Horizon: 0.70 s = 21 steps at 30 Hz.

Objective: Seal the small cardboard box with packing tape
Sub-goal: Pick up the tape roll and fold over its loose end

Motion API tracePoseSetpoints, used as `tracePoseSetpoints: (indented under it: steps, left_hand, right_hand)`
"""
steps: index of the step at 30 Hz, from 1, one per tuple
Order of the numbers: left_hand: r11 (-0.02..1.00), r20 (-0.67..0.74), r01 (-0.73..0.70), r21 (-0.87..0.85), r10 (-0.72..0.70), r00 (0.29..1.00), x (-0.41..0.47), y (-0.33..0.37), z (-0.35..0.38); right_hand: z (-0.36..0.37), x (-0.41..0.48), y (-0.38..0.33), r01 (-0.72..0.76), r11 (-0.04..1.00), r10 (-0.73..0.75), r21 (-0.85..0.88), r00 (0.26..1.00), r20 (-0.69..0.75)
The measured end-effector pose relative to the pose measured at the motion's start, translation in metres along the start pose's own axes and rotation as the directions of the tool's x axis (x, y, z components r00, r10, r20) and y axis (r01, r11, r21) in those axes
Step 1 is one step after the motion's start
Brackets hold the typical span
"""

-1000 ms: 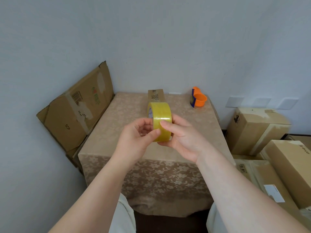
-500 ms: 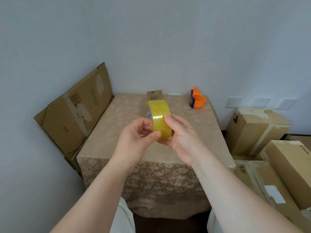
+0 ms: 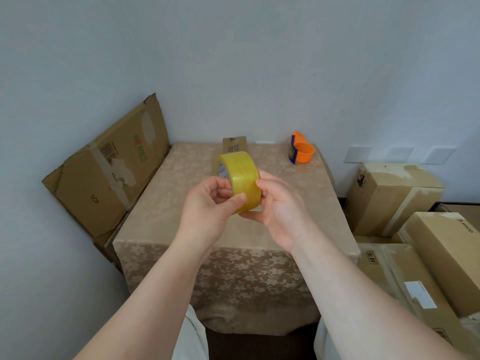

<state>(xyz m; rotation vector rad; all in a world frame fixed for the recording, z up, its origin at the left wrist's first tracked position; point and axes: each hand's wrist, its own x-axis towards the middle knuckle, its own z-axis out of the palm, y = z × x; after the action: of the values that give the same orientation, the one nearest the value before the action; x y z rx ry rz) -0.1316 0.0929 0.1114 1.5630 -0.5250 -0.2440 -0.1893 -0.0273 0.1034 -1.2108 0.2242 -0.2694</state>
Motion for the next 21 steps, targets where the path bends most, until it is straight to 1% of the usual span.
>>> tracePoseSetpoints:
  steps: [4,9,13,18,21]
  left_hand:
    - [0.999,-0.024,-0.016,0.037,0.017,1.0,-0.003,0.001,0.004]
    - [0.996,-0.067,-0.004,0.088,0.01,0.998,-0.007,0.0,0.006]
    - [0.994,-0.09,0.011,0.11,-0.001,0.996,-0.01,-0.001,0.008]
    - [0.991,-0.103,-0.014,0.135,0.029,0.994,-0.012,0.002,0.008]
    - [0.992,-0.132,-0.032,0.119,0.047,0.99,-0.011,0.004,0.007]
  right_hand:
    - [0.002,-0.001,0.001,0.008,1.0,-0.008,0.008,1.0,-0.025]
    - [0.003,-0.003,0.002,0.005,1.0,-0.004,0.013,1.0,-0.016]
    - [0.003,-0.005,0.003,-0.001,1.0,0.001,-0.028,1.0,-0.011]
    - [0.0,-0.008,0.003,0.022,0.997,-0.021,-0.07,1.0,0.019]
    - [-0.002,-0.008,-0.003,0.044,0.991,-0.048,-0.13,0.998,-0.03]
